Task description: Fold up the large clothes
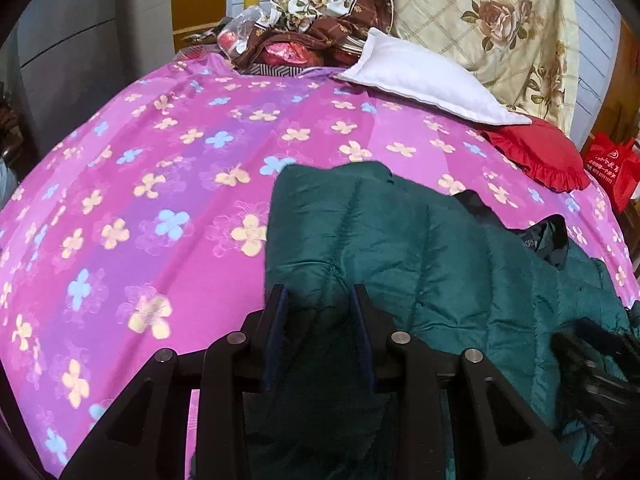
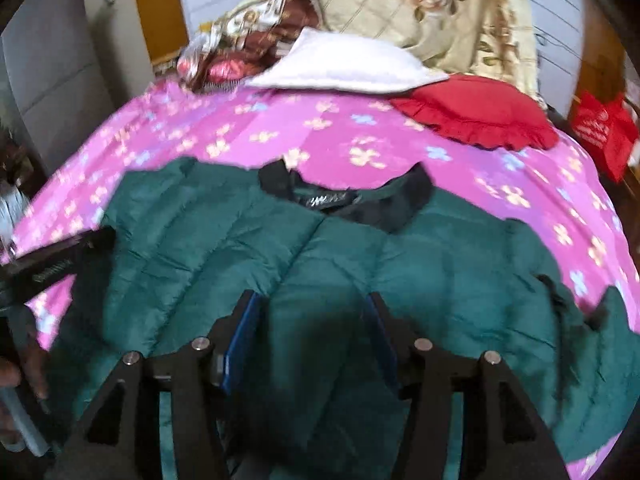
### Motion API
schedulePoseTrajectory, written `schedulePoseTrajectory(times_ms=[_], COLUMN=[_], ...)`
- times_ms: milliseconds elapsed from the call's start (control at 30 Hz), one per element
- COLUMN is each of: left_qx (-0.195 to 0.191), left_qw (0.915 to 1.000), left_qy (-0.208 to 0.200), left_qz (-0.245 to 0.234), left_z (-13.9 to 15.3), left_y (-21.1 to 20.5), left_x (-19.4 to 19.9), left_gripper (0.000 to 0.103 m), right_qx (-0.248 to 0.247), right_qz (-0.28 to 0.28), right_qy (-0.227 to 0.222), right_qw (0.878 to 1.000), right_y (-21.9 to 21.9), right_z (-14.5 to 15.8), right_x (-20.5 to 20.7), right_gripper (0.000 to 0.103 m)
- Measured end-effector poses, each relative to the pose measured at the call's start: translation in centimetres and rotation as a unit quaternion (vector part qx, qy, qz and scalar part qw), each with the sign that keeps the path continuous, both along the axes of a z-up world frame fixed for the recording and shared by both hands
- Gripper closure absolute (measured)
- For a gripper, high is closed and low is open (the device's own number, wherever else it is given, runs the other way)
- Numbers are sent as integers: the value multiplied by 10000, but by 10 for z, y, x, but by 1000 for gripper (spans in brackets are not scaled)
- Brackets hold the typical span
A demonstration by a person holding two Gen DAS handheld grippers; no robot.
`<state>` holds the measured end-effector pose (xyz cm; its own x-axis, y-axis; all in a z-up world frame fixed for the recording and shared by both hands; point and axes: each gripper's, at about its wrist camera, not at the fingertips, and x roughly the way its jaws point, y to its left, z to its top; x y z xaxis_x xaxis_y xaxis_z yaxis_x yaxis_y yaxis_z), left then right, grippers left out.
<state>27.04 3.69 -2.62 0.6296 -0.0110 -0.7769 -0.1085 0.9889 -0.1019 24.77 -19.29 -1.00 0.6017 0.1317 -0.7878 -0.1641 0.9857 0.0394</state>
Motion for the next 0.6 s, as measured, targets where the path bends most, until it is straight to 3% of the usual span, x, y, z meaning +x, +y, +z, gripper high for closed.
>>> schedulePoseTrajectory(times_ms=[100,267,500,600], left_qx=[69,117,111,112], left_qw=[10000,9999,9999,9998], left_qy=[-33,-19,-51,-75], left_qz=[22,53,95,133], left_z=[-6,-11,-14,-16], left_y=[-2,-3,-2,-2], left_x=[0,1,1,0], left_gripper=[88,84,82,79], right_qx=[-198,-49,229,58], right_qz=[-106,-266,-343,-457], right_qy=[30,101,-26,-54], right_qw=[9997,9996,9991,9989], right_y=[3,-2,-37,-59], right_z=[-19,-24,8,14], right_x=[8,22,-9,-25], right_gripper=[47,45,43,43])
